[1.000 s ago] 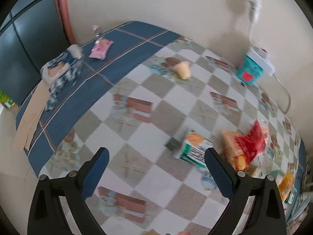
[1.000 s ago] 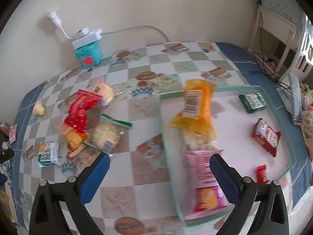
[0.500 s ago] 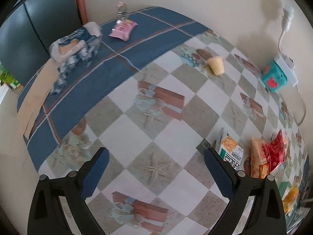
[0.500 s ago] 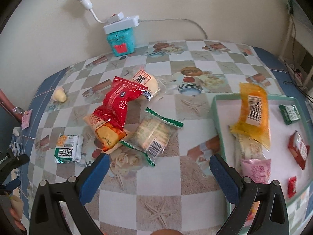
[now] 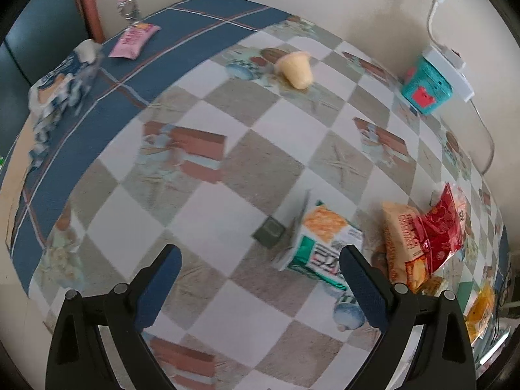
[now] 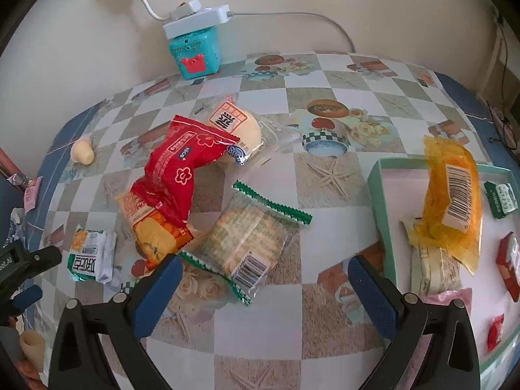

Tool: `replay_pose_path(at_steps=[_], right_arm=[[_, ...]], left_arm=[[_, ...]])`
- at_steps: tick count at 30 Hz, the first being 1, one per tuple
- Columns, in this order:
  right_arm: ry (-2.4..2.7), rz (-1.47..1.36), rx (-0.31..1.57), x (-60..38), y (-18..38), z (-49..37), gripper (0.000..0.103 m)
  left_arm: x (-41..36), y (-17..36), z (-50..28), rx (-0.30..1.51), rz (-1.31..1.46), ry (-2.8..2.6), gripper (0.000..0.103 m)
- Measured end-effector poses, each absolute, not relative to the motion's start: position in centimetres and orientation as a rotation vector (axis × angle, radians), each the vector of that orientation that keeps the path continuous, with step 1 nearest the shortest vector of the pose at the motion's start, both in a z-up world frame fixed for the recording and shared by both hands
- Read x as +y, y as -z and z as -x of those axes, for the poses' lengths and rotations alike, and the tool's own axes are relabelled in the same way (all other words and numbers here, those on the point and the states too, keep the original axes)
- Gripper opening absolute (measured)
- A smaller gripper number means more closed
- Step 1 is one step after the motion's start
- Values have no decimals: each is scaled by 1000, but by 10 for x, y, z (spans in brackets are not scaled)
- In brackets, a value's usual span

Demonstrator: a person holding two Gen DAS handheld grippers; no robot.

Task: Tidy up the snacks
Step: 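Move both tools back over the remaining snack pile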

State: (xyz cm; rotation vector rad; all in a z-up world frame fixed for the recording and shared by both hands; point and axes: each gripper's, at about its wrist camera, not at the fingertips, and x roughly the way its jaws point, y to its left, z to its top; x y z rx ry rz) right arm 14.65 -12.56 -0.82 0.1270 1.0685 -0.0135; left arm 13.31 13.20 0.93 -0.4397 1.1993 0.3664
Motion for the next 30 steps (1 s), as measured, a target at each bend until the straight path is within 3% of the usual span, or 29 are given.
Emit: replay_pose_path(at_steps=[17,26,30], right_arm=[[10,-100,1074,-126,25,-163,99],[-15,-119,1072,-126,26,-162,84],[-26,-119,1075,-125,26,-161,83]], left_arm=[[96,17,-163,1279,353,-328,98],[90,16,-169,1265,327,-326,93],[83,18,-173,1269,303,-319,93]])
